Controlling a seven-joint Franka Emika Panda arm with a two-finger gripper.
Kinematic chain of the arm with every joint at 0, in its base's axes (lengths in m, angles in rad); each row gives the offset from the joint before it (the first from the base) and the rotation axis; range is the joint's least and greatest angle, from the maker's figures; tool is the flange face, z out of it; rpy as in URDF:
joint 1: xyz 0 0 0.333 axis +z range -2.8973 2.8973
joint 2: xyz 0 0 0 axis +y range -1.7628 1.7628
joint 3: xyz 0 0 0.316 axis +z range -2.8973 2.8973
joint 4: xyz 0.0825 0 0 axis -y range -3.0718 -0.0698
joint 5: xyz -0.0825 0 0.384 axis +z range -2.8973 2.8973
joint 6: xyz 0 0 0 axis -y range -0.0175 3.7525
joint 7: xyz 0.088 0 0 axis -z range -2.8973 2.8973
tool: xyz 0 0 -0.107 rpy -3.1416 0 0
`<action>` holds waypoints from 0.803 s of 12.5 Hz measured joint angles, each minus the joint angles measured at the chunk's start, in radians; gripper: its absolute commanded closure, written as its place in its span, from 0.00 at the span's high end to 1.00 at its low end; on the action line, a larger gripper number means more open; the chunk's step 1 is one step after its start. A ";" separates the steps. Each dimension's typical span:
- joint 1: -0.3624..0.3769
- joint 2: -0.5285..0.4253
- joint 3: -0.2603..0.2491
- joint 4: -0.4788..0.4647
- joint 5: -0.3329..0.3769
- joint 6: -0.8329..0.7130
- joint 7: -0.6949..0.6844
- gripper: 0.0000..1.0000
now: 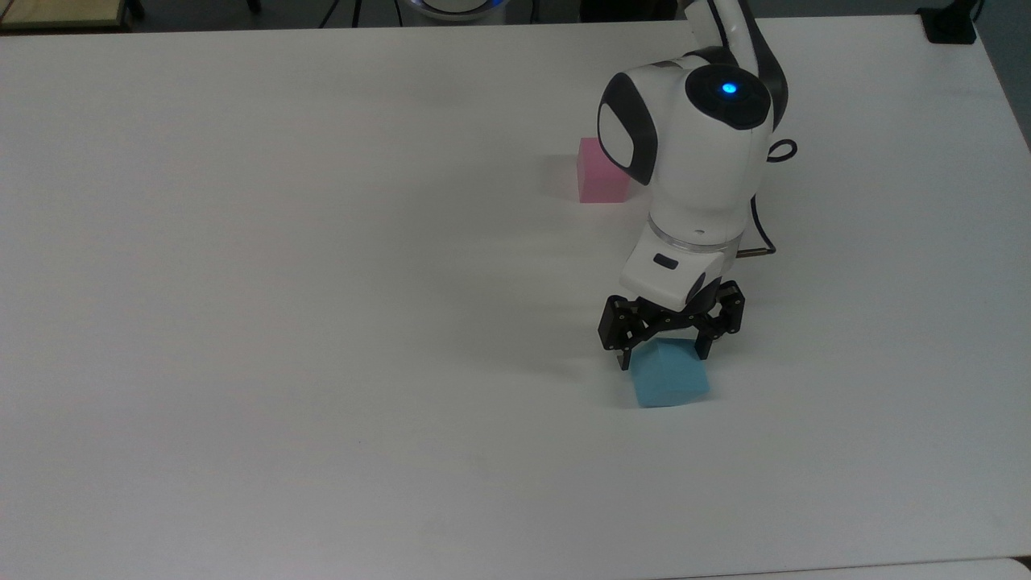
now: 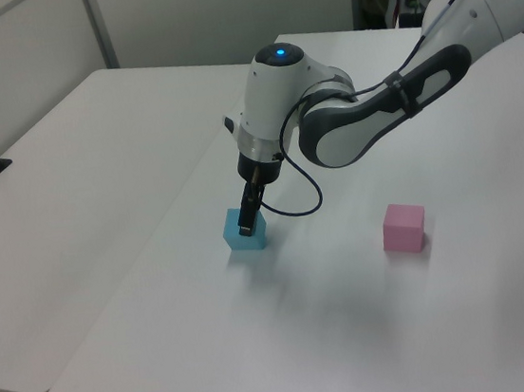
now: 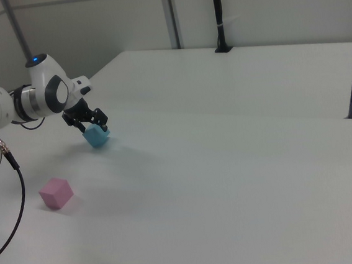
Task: Put blue cube on pink cube
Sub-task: 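Close the gripper on the light-blue cube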
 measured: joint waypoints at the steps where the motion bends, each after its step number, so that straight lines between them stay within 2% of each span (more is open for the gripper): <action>1: 0.001 0.000 0.000 0.002 0.000 0.000 0.004 1.00; 10: 0.002 0.007 -0.012 0.012 0.000 0.000 0.013 1.00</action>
